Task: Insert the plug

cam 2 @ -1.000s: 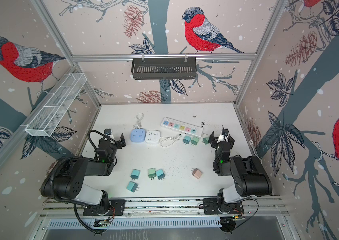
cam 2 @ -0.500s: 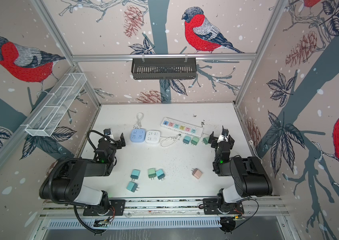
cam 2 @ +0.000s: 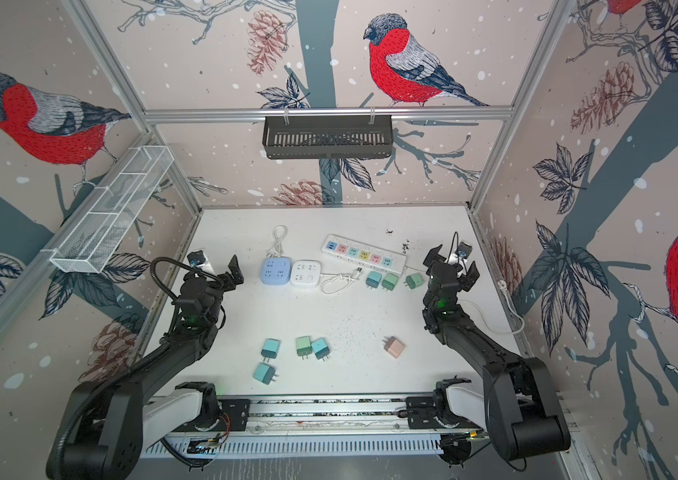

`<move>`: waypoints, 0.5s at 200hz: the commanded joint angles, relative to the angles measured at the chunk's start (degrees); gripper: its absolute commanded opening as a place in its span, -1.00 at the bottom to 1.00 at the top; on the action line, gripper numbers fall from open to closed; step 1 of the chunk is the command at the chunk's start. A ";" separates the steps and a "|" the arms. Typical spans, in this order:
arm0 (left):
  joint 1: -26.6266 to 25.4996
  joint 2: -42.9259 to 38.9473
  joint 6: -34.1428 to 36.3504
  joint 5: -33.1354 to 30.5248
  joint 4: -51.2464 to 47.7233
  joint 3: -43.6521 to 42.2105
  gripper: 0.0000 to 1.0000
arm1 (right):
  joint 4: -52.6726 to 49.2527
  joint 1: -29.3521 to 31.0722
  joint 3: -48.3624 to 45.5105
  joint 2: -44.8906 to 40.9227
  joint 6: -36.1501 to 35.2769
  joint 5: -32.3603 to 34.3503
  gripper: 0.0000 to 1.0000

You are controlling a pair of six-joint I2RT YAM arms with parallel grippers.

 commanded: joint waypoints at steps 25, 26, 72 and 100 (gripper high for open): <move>0.12 -3.54 -11.05 5.38 -10.86 0.64 0.97 | -3.07 0.60 -9.10 -8.66 5.24 -13.53 0.99; 0.12 -3.55 -10.88 5.64 -10.60 0.53 0.97 | -2.63 0.78 -9.46 -8.93 4.96 -13.62 0.99; 0.11 -7.67 -10.23 7.82 -5.58 -3.88 0.97 | -3.52 1.49 -10.63 -10.47 5.60 -12.30 0.99; 0.12 -10.17 -13.21 1.70 -5.54 -5.89 0.97 | -5.07 2.56 -7.48 -6.59 4.56 -12.98 0.99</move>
